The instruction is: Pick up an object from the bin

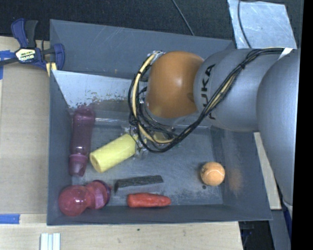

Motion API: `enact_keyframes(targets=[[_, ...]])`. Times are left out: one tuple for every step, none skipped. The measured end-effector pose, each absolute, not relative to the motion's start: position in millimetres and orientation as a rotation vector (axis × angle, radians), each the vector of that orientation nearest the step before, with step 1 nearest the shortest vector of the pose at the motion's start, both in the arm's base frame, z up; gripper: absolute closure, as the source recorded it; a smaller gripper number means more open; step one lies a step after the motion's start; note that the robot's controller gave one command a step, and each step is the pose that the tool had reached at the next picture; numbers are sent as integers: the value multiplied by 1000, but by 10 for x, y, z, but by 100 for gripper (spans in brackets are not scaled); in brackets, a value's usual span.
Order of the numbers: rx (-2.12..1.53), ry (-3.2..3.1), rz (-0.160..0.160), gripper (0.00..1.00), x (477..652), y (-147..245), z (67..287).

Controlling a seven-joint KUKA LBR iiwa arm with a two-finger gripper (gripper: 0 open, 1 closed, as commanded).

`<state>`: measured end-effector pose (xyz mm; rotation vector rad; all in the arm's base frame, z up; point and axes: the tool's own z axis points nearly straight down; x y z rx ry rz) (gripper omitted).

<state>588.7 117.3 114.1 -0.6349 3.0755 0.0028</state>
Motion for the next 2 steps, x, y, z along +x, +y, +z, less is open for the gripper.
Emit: enact_keyframes(targets=[[-633, 3076, 3, 100, 5889, 1172, 1454], [-631, 3072, 3, 100, 5898, 1173, 1738]])
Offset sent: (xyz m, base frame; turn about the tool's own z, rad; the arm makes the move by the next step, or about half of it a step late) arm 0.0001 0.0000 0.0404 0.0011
